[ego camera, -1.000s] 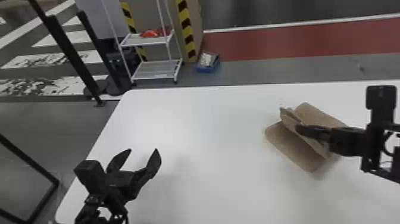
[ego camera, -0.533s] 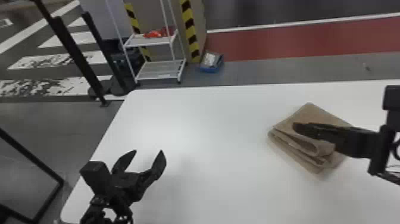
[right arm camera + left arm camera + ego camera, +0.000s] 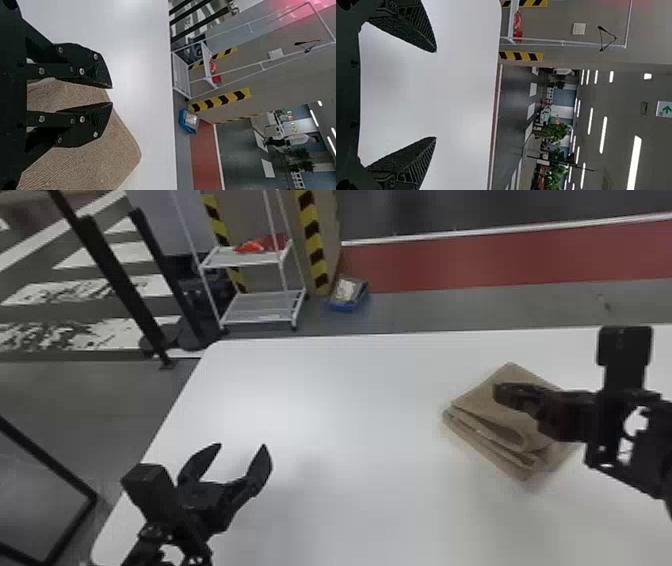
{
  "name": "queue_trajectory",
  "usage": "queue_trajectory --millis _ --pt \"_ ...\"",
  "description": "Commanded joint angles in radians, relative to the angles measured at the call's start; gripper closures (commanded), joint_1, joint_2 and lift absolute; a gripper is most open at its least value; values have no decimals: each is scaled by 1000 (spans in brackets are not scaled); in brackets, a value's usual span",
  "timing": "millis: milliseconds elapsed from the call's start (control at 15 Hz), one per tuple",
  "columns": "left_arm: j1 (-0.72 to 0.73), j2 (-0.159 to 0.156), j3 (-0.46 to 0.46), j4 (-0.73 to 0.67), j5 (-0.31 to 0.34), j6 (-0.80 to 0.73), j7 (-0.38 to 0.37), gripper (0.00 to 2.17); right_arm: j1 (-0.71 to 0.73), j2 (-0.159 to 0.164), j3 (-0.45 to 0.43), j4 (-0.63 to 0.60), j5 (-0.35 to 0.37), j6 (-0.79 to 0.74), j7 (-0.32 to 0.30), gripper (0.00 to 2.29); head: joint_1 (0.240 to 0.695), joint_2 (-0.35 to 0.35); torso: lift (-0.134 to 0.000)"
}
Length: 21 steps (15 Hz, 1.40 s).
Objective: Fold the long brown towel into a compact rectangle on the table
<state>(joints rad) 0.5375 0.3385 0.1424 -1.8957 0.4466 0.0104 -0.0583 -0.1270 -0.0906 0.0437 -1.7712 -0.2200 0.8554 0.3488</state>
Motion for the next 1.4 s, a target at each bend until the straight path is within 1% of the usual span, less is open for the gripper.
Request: queue_trajectory --millis 0,133,267,467,533,667,867,1133,1200,1333 --pt "9 1 5 -6 1 -2 0 97 -10 0 42 16 68 70 1 2081 695 239 -123" --pt "12 -1 3 -8 1 -5 -2 97 -14 0 77 18 88 120 1 2078 695 248 -123" --pt "16 -1 2 -11 1 -8 -2 97 -13 0 104 18 87 147 3 2078 695 258 -123" --pt "16 -1 3 -13 1 -11 0 97 1 6 128 13 63 144 21 2078 695 276 -123" --pt "16 -3 3 -13 1 -11 -2 97 1 9 139 7 56 141 22 2078 695 292 -123" --pt "16 -4 3 -11 1 -11 0 97 1 15 163 1 53 144 33 2078 695 309 -123" --pt "13 -4 3 -8 0 -11 0 97 -6 29 219 1 54 141 41 2078 695 345 -123" --pt "-1 -4 5 0 0 -11 0 97 -33 37 301 7 60 144 52 2078 695 350 -123" --pt "-4 -4 5 3 0 -11 0 97 -33 38 311 7 62 141 53 2078 695 350 -123" --pt "-8 -1 5 10 3 -14 0 97 -13 40 295 -2 54 129 56 2078 695 350 -123"
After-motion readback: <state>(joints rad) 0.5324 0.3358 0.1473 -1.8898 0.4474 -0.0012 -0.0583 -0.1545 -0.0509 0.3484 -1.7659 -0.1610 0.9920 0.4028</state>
